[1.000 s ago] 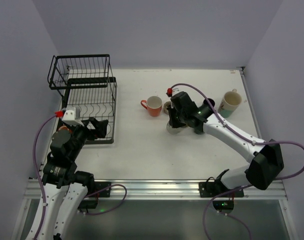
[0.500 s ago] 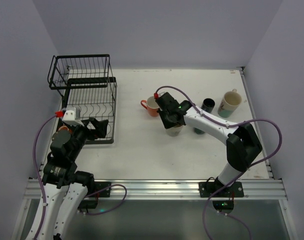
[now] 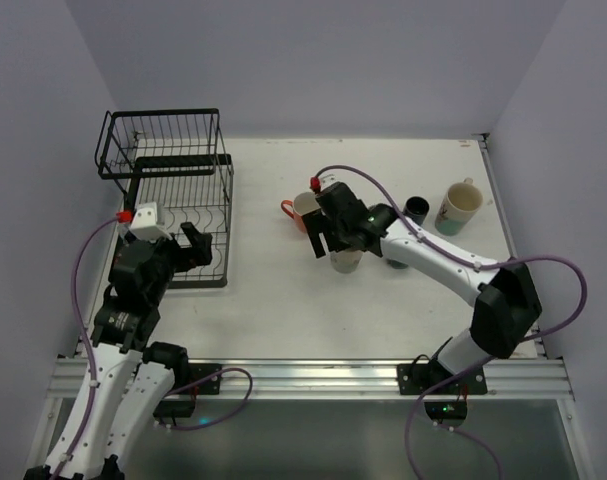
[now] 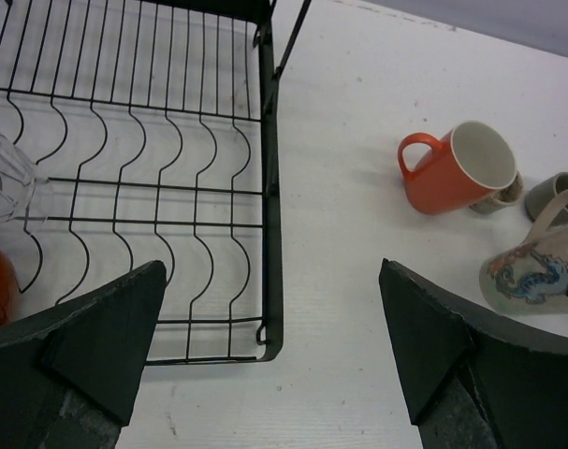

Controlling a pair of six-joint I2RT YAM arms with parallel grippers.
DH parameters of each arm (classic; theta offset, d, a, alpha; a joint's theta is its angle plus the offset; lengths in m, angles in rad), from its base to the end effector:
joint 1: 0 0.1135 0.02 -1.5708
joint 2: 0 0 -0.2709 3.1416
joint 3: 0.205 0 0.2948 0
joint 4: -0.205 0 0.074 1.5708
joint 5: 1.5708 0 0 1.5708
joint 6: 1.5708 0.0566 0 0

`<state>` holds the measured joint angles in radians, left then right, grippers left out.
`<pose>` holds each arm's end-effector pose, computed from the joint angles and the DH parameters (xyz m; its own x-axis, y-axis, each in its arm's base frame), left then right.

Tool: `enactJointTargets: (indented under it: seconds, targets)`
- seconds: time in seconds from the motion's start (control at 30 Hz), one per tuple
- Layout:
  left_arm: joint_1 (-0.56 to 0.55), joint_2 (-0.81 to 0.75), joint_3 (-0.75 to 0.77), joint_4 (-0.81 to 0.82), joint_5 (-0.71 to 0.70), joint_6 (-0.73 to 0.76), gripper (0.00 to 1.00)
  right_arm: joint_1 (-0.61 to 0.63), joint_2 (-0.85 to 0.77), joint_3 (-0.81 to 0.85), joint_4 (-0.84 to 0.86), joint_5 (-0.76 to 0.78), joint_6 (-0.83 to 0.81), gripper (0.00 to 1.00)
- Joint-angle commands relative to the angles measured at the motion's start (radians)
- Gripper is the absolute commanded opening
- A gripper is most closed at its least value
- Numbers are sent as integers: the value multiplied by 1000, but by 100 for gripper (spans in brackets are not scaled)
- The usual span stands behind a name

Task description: Unload the cups from the dish rack

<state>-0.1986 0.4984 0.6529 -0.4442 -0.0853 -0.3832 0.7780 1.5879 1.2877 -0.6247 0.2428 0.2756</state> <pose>0.1803 -0.0314 0.3095 -0.3033 -0.3189 -0.8979 0.0034 0.9420 -0.3357 0.2914 0.2680 0.2534 -0.7047 -0.3235 -0.6314 -0.4016 0.9156 -0.0210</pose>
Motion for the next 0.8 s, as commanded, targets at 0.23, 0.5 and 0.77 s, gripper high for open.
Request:
enactJointTargets:
  seconds: [0.23,0.5,0.77]
  targets:
    - [4,164,116,-24,-368,-82,100,15,-429,-282,334,-141,50,97]
    - [39,281,96,15,-551,-209,100,15,-618,-429,482,-168,85,97]
    - [199,465,56,231,-498,-97,100,14,-668,-473,539,-185,71,99]
